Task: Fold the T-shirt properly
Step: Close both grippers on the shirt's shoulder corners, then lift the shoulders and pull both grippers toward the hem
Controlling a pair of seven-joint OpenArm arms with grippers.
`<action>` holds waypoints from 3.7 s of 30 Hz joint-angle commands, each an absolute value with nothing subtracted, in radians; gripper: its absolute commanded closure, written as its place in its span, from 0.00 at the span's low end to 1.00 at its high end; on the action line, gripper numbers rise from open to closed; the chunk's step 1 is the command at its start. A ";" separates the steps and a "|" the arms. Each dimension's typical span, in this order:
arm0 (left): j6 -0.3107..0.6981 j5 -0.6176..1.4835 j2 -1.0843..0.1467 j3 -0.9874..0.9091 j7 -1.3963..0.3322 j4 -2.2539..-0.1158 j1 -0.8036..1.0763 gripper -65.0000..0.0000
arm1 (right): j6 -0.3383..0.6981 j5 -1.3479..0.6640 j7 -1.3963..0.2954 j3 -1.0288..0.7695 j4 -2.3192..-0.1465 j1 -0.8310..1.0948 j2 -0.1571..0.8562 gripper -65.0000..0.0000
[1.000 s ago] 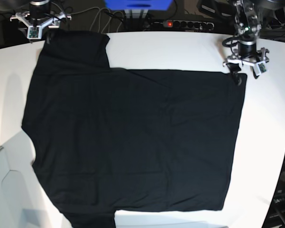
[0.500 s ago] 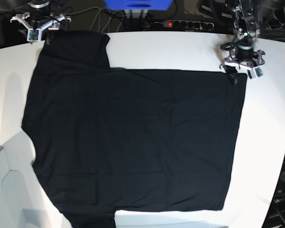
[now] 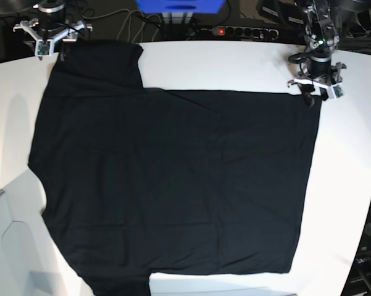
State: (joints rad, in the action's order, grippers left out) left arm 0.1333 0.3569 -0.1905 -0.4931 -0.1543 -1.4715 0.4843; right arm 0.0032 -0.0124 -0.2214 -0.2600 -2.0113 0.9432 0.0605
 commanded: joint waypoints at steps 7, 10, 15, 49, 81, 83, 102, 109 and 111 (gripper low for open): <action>0.134 0.355 -0.194 -0.495 -0.143 -1.484 0.487 0.98 | 0.005 -0.012 -0.199 -0.288 -2.028 0.957 0.054 0.46; 0.133 0.355 -0.194 -0.495 -0.145 -1.488 0.487 0.99 | 0.005 -0.012 -0.197 -0.285 -2.028 0.955 0.050 0.45; 0.133 0.354 -0.194 -0.493 -0.145 -1.492 0.492 1.00 | 0.005 -0.013 -0.206 -0.280 -2.025 0.928 0.033 0.45; 0.133 0.354 -0.194 -0.495 -0.145 -1.494 0.495 1.00 | 0.143 -0.013 -0.209 -0.286 -1.776 0.773 0.002 0.33; 0.133 0.358 -0.194 -0.504 -0.142 -1.511 0.522 1.00 | 0.334 -0.013 -0.298 -0.398 -1.998 0.771 -0.027 1.00; 0.133 0.360 -0.194 -0.504 -0.137 -1.546 0.542 1.00 | 0.334 -0.019 -0.297 -0.398 -1.998 0.763 -0.027 1.00; 0.130 0.358 -0.193 -0.549 -0.145 -1.655 0.464 1.00 | 0.334 -0.079 -0.305 -0.397 -2.005 0.564 -0.024 1.00; 0.130 0.354 -0.185 -0.544 -0.145 -1.653 0.401 1.00 | 0.334 -0.079 -0.306 -0.397 -2.002 0.458 -0.022 1.00; 0.130 0.354 -0.185 -0.544 -0.145 -1.653 0.378 1.00 | 0.334 -0.079 -0.306 -0.392 -1.998 0.427 -0.021 1.00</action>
